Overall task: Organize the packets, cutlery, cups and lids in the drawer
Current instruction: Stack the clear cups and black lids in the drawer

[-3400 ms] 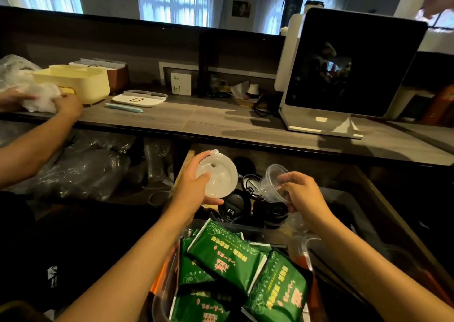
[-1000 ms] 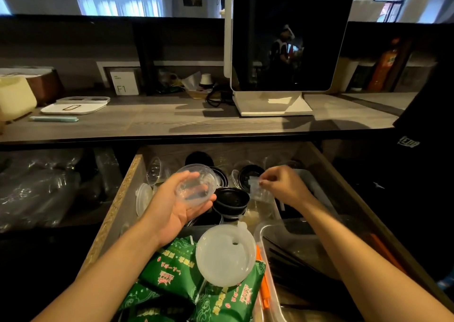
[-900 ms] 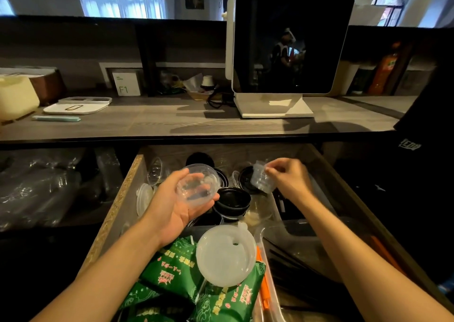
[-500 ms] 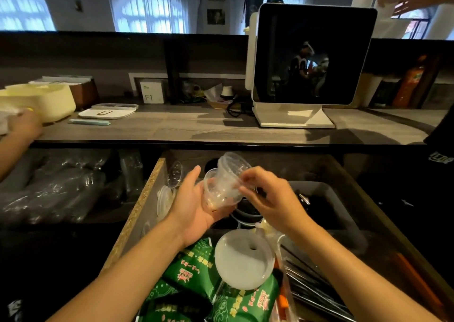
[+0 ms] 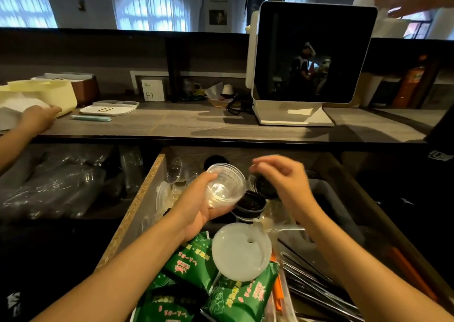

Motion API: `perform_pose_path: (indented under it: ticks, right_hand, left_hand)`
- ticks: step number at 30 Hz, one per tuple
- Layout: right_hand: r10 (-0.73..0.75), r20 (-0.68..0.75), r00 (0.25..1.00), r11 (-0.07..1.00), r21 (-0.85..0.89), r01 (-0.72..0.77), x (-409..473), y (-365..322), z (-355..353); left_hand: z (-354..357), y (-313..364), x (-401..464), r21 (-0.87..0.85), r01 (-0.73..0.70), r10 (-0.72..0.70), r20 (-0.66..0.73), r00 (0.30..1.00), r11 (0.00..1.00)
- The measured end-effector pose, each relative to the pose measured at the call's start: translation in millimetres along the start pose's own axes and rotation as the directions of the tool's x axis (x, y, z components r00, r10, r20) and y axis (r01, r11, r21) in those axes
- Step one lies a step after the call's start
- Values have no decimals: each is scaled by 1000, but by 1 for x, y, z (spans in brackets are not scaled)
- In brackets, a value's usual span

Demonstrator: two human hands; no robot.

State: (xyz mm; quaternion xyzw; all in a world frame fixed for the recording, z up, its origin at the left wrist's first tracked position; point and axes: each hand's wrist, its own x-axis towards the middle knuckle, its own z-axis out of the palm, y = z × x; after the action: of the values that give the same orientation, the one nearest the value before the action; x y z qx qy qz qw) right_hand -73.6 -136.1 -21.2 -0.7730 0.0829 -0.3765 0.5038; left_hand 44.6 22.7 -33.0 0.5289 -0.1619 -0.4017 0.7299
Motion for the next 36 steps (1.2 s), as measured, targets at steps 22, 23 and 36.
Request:
perform_pose_path:
  ticks: [22, 23, 36]
  right_hand:
    - [637, 142, 758, 498, -826, -264, 20, 99, -6]
    - [644, 123, 755, 490, -825, -283, 19, 100, -6]
    - [620, 121, 775, 646, -640, -417, 15, 89, -21]
  left_hand:
    - [-8, 2, 5, -19, -40, 39, -40, 998, 999]
    - [-8, 2, 5, -15, -41, 41, -40, 998, 999]
    - [-10, 4, 5, -41, -33, 31, -48, 998, 999]
